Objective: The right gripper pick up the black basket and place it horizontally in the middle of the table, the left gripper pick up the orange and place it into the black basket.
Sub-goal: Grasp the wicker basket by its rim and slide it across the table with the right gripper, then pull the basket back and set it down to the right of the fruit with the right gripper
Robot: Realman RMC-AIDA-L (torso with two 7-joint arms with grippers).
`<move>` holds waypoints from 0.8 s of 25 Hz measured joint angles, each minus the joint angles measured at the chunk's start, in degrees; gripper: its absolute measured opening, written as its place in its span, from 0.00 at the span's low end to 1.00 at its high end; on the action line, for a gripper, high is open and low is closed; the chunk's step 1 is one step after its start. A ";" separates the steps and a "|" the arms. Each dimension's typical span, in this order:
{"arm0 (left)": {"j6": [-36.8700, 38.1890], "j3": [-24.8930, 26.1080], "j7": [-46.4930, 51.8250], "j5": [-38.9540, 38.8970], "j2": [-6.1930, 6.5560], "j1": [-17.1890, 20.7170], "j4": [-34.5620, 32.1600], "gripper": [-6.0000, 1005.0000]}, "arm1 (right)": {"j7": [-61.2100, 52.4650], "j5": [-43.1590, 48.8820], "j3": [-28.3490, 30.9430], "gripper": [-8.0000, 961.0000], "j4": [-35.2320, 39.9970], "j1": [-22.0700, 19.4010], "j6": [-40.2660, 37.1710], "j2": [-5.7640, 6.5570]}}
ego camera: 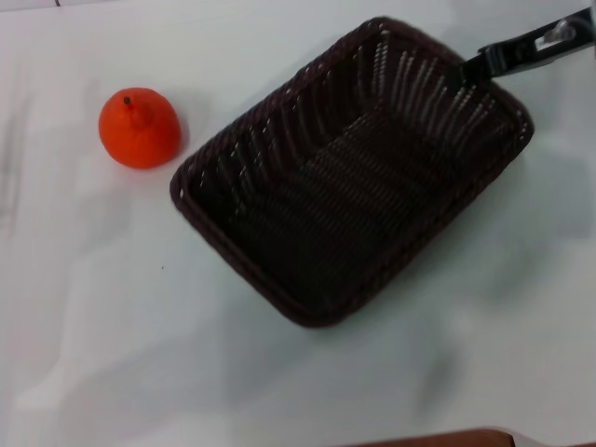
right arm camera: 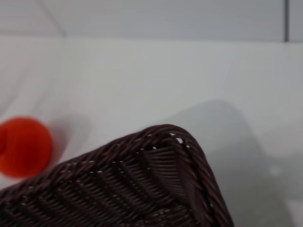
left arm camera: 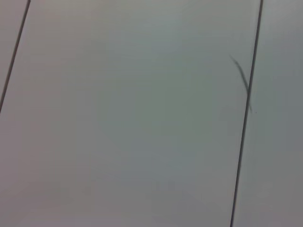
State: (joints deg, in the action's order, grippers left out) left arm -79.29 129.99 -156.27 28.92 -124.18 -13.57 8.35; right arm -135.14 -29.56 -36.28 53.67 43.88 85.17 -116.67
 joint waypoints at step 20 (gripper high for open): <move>-0.11 -0.62 -0.11 0.53 -0.04 -0.25 0.15 0.63 | -22.31 -16.16 -7.06 0.22 14.56 -15.15 -2.81 -3.64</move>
State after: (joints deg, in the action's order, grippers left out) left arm -79.40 129.37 -156.38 29.45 -124.22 -13.82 8.51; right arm -157.46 -45.73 -43.34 68.23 28.73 82.36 -120.31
